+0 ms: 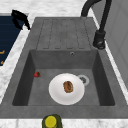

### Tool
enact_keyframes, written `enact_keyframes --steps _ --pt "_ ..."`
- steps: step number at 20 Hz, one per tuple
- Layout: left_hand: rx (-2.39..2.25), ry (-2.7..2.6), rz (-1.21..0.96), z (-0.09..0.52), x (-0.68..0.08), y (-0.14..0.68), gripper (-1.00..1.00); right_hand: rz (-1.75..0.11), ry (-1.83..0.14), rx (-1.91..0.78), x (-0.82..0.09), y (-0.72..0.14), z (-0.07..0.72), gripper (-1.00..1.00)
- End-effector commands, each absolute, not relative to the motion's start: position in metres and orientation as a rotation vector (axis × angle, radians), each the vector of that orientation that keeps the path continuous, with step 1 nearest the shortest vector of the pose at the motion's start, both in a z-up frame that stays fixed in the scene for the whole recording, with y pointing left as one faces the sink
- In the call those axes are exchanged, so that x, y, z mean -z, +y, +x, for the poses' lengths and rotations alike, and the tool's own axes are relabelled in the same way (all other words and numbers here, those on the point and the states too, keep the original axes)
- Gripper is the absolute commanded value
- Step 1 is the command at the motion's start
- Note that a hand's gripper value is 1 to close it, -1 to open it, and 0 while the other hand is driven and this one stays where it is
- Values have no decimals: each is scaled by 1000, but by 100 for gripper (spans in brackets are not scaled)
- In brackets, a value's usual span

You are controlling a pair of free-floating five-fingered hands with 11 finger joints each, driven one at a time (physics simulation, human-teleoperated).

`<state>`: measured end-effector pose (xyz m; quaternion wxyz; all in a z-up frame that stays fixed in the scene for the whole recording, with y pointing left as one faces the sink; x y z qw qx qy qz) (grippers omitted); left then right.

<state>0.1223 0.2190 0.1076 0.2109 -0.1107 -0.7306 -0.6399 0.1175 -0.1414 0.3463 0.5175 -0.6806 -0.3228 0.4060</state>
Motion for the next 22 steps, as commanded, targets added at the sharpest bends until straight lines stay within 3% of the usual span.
enact_keyframes --steps 1,10,22 --pt "1778 -2030 -308 122 -108 219 0 -1566 -899 -1040 -329 -141 117 -100" --pt "1778 -2030 -308 122 -108 219 0 -1497 -1014 -1105 -310 -141 144 -100" --pt "1778 -2030 -308 122 -108 219 0 -1544 -1086 -1193 -263 -143 208 -100"
